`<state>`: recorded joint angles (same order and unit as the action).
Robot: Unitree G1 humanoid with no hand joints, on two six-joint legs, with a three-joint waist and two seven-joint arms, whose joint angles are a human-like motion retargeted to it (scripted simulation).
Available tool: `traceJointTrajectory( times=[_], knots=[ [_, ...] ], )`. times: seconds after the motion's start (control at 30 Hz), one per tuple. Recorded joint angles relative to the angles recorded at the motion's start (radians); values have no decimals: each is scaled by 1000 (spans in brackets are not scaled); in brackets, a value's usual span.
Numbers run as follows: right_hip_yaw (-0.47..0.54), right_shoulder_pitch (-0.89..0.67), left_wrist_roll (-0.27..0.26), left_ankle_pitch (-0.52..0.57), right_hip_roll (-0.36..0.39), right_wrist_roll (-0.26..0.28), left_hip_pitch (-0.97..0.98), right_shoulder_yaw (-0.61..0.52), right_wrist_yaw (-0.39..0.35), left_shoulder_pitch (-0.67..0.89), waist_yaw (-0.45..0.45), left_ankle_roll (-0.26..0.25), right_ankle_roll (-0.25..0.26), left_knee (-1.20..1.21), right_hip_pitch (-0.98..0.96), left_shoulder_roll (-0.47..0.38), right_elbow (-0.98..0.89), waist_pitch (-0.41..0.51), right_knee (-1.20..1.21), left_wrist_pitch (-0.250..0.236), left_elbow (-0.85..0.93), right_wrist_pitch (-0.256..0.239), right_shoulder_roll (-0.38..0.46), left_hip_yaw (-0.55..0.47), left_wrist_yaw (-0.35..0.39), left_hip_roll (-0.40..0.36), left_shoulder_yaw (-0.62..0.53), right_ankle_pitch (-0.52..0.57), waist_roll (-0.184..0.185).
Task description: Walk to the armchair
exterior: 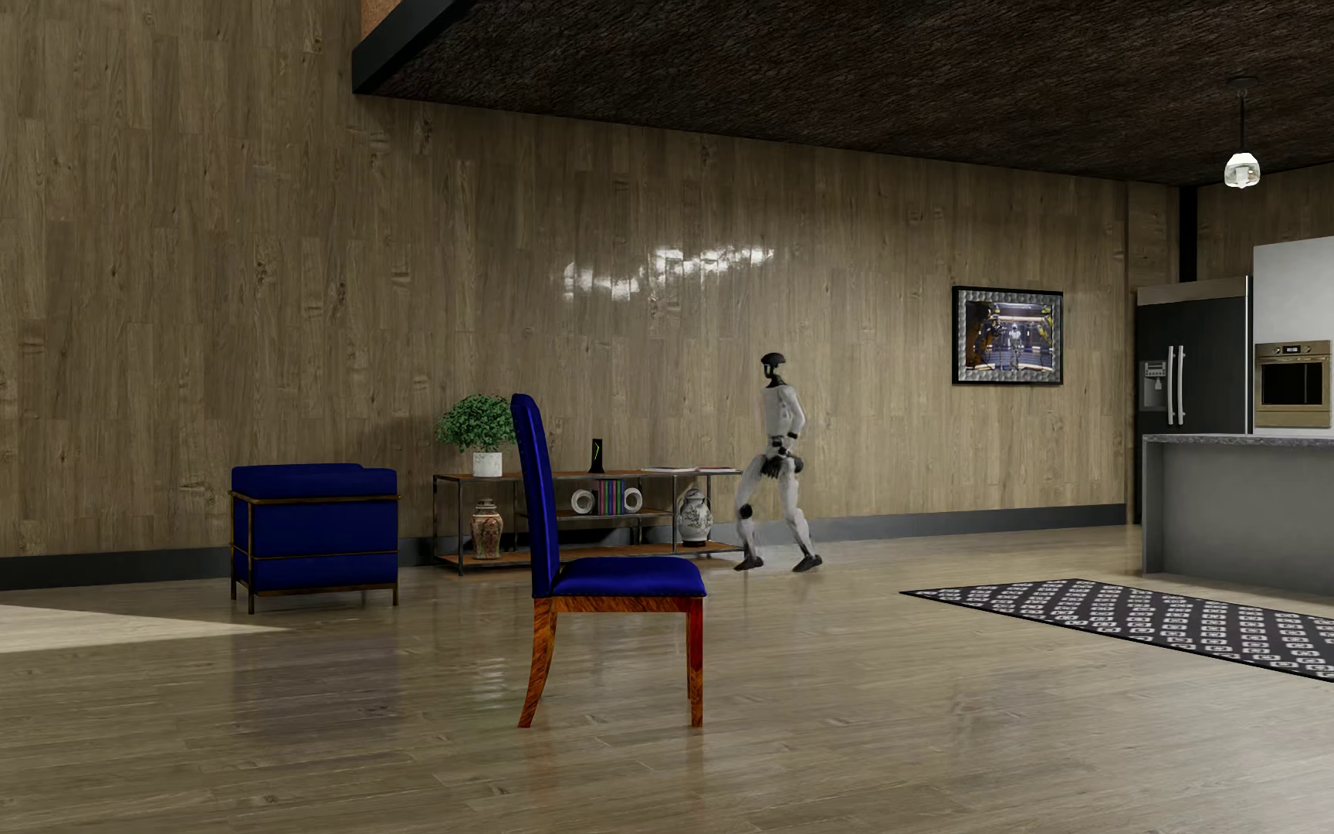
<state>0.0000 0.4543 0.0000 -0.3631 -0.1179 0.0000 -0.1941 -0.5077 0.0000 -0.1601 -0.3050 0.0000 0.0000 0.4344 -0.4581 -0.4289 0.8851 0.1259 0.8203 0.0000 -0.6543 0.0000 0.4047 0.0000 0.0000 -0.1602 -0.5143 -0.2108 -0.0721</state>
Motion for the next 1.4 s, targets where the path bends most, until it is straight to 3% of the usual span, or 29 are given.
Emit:
traceJointTrajectory(
  times=[0.1, 0.17, 0.2, 0.27, 0.3, 0.37, 0.4, 0.43, 0.5, 0.53, 0.57, 0.6, 0.63, 0.67, 0.7, 0.73, 0.77, 0.8, 0.87, 0.97, 1.07, 1.1, 1.13, 1.17, 1.2, 1.27, 1.33, 1.37, 1.4],
  knots=[
    [0, 61, 0, -71, -15, 0, -166, -7, 0, 105, -67, 0, 0, -25, -68, -28, 12, -50, -349, 0, 127, 0, 0, 0, 0, 37, 108, 2, -12],
    [0, 70, 0, 41, -6, 0, -216, -20, 0, 107, -133, 0, 0, 57, -130, -19, 44, -51, -160, 0, 147, 0, -1, 0, 0, 146, 153, 88, 21],
    [0, 48, 0, 182, 39, 0, -206, -42, 0, 83, -125, 0, 0, 175, -143, 10, 97, -38, -28, 0, 112, 0, -4, 0, 0, 205, 155, 101, 61],
    [0, 4, 0, 457, 82, 0, -17, -20, 0, 42, -59, 0, 0, 631, -40, 15, 102, -35, 56, 0, 34, 0, -30, 0, 0, 197, 94, -10, 54],
    [0, -11, 0, 446, 123, 0, 91, -3, 0, 37, 18, 0, 0, 844, 55, 22, 57, -22, 18, 0, -20, 0, -40, 0, 0, 200, 30, -26, 63],
    [0, -69, 0, 426, 142, 0, 300, 49, 0, -36, 179, 0, 0, 986, 233, 30, -60, -15, -90, 0, -94, 0, -59, 0, 0, 138, -33, -18, 15],
    [0, -95, 0, 453, 142, 0, 385, 58, 0, -104, 241, 0, 0, 918, 341, 29, -133, -9, -157, 0, -106, 0, -66, 0, 0, 112, -18, -18, -13],
    [0, -124, 0, 528, 138, 0, 454, 99, 0, -104, 284, 0, 0, 755, 437, 64, -199, -4, -213, 0, -273, 0, -62, 0, 0, 94, -112, -23, -13],
    [0, -181, 0, 661, 115, 0, 557, 141, 0, -199, 367, 0, 0, 328, 606, 42, -343, -12, -303, 0, -294, 0, -60, 0, 0, 82, -214, -51, -28],
    [0, -218, 0, 520, 108, 0, 577, 171, 0, -232, 399, 0, 0, 132, 675, 47, -399, -18, -321, 0, -319, 0, -48, 0, 0, 94, -238, -85, -17],
    [0, -250, 0, 216, 99, 0, 603, 184, 0, -262, 432, 0, 0, 23, 720, 45, -439, -27, -323, 0, -327, 0, -35, 0, 0, 107, -274, -125, -8],
    [0, -271, 0, 16, 80, 0, 631, 209, 0, -289, 463, 0, 0, 48, 753, 48, -461, -35, -312, 0, -337, 0, -28, 0, 0, 122, -289, -162, -2],
    [0, -281, 0, 11, 59, 0, 656, 229, 0, -309, 498, 0, 0, 42, 785, 50, -463, -31, -289, 0, -348, 0, -26, 0, 0, 118, -311, -159, -3],
    [0, -278, 0, 191, 34, 0, 676, 249, 0, -322, 518, 0, 0, 63, 830, 51, -431, -26, -263, 0, -364, 0, -36, 0, 0, 100, -327, -112, -14],
    [0, -262, 0, 453, 17, 0, 712, 261, 0, -327, 511, 0, 0, 106, 826, 55, -391, -45, -200, 0, -377, 0, -50, 0, 0, 70, -340, 12, -28],
    [0, -242, 0, 584, -31, 0, 717, 246, 0, -315, 495, 0, 0, 189, 783, 55, -307, -50, -40, 0, -394, 0, -74, 0, 0, 23, -367, 211, -62],
    [0, -219, 0, 582, -46, 0, 662, 217, 0, -297, 470, 0, 0, 246, 738, 52, -208, -37, 131, 0, -393, 0, -92, 0, 0, -8, -359, 378, -68],
    [0, -206, 0, 557, -45, 0, 602, 166, 0, -259, 446, 0, 0, 253, 620, 64, -126, -27, 344, 0, -374, 0, -83, 0, 0, -34, -344, 366, -56],
    [0, -191, 0, 453, -45, 0, 411, 69, 0, -191, 321, 0, 0, 203, 434, 52, 23, -4, 593, 0, -280, 0, -92, 0, 0, -56, -278, 53, -35],
    [0, -64, 0, 268, -20, 0, 139, 17, 0, -63, 147, 0, 0, 90, 239, 21, 101, -12, 365, 0, -104, 0, -75, 0, 0, -14, -163, -40, 14],
    [0, 24, 0, 74, -38, 0, -45, 4, 0, 63, 45, 0, 0, -4, 138, 7, 110, -46, -199, 0, 22, 0, -49, 0, 0, 17, 46, 191, 16],
    [0, 35, 0, 36, -43, 0, -74, -1, 0, 101, 23, 0, 0, -3, 114, 2, 110, -63, -263, 0, 55, 0, -44, 0, 0, 33, 98, 537, 17],
    [0, 36, 0, 23, -46, 0, -81, -3, 0, 128, -7, 0, 0, 15, 90, -5, 124, -73, -706, 0, 91, 0, -47, 0, 0, 53, 143, 743, 18],
    [0, 45, 0, 35, -43, 0, -124, 33, 0, 143, -3, 0, 0, 23, 42, -5, 143, -84, -322, 0, 95, 0, -55, 0, 0, 52, 148, 742, 15],
    [0, 43, 0, 78, -20, 0, -147, 48, 0, 128, -23, 0, 0, 69, 36, -3, 154, -84, -249, 0, 113, 0, -63, 0, 0, 85, 168, 477, 21],
    [0, 51, 0, 294, 75, 0, -113, 59, 0, 45, -4, 0, 0, 313, 43, 32, 181, -111, -127, 0, 100, 0, -69, 0, 0, 137, 202, 189, 38],
    [0, 20, 0, 471, 91, 0, 15, 93, 0, 0, 16, 0, 0, 723, 203, 88, 135, -65, -46, 0, -32, 0, -75, 0, 0, 176, 170, 52, 54],
    [0, -25, 0, 472, 103, 0, 106, 109, 0, 8, 45, 0, 0, 900, 255, 99, 144, -49, -52, 0, -132, 0, -78, 0, 0, 165, 102, 20, 48],
    [0, -72, 0, 476, 131, 0, 189, 97, 0, 9, 111, 0, 0, 981, 299, 73, 60, -35, -87, 0, -180, 0, -70, 0, 0, 176, -73, 20, 43]
  ],
)
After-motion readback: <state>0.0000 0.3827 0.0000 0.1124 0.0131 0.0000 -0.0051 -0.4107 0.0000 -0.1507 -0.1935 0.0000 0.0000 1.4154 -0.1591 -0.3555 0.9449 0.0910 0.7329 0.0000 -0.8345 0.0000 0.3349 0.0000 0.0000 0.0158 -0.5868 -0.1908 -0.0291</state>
